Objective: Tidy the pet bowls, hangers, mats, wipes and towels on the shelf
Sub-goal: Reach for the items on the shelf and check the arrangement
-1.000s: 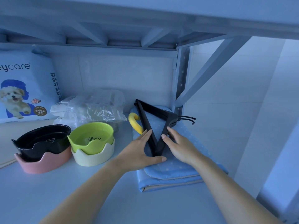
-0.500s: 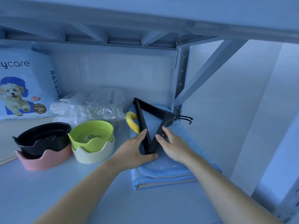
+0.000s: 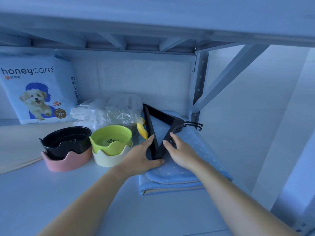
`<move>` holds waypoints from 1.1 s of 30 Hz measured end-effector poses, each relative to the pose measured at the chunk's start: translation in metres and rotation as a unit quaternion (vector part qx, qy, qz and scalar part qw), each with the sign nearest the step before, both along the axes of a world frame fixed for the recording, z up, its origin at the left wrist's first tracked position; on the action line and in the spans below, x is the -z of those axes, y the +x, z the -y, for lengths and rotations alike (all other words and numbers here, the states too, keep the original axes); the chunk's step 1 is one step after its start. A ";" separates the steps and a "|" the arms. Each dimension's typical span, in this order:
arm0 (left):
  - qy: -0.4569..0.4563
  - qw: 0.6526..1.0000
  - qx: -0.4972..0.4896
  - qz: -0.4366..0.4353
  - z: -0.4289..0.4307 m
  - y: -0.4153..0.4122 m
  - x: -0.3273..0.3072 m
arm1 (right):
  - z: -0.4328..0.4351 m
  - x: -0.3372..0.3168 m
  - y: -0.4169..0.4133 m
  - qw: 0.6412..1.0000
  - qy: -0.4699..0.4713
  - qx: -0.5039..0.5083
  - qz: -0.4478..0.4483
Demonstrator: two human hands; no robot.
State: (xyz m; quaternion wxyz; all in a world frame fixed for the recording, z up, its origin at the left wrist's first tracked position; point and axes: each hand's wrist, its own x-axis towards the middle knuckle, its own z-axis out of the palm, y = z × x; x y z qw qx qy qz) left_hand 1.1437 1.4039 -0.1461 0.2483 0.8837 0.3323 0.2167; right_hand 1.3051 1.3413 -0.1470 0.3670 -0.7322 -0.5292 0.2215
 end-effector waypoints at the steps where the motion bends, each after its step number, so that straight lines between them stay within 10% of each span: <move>1: 0.000 1.000 0.000 0.002 0.000 0.000 0.000 | 0.000 0.000 0.000 1.000 -0.001 0.000 -0.001; 33: 0.017 0.998 -0.055 -0.008 0.007 -0.015 0.007 | -0.003 0.004 -0.016 1.000 -0.006 0.011 0.000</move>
